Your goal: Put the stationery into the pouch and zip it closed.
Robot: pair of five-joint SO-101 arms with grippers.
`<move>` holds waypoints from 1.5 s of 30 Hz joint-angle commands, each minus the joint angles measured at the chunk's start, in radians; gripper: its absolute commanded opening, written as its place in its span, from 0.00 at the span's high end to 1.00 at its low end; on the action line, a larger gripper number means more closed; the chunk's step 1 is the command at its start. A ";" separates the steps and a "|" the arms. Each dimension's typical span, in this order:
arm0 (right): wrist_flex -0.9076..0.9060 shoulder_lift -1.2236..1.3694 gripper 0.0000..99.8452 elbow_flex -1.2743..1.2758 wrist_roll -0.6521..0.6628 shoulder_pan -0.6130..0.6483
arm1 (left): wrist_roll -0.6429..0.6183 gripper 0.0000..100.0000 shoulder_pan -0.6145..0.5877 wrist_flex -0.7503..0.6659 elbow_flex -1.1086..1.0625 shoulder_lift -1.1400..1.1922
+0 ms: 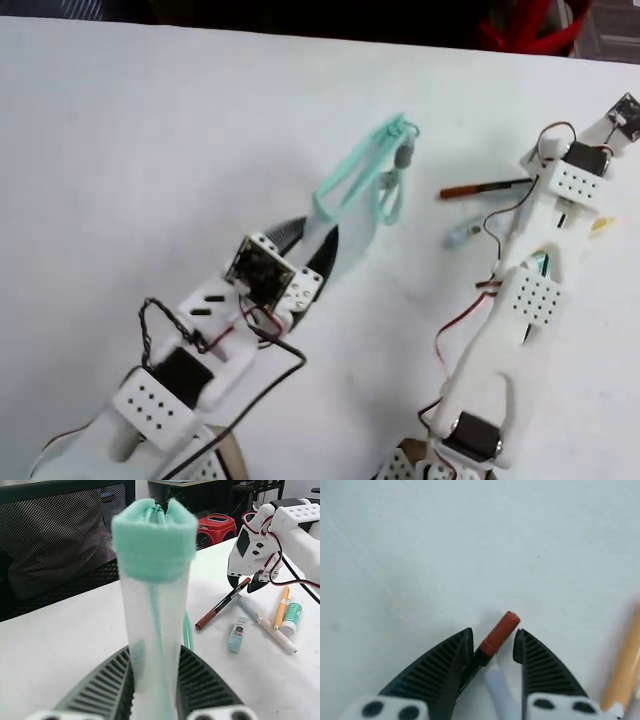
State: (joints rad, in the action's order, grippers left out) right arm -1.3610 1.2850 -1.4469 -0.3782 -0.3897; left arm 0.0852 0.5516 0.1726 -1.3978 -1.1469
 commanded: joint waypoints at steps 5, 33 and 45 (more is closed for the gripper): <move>-0.001 -0.001 0.88 -0.061 -0.005 -0.004 | -0.034 0.83 -0.008 0.054 0.008 0.012; -0.097 0.062 0.92 -0.157 -0.005 0.001 | -0.147 0.75 -0.025 0.342 0.172 0.016; -0.125 0.070 0.96 -0.176 -0.005 0.002 | -0.146 0.75 -0.025 0.342 0.170 0.018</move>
State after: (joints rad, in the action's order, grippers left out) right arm -1.4807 1.3740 -1.5819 -0.3782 -0.3943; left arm -0.0514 0.5332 0.5117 -1.2858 -1.1316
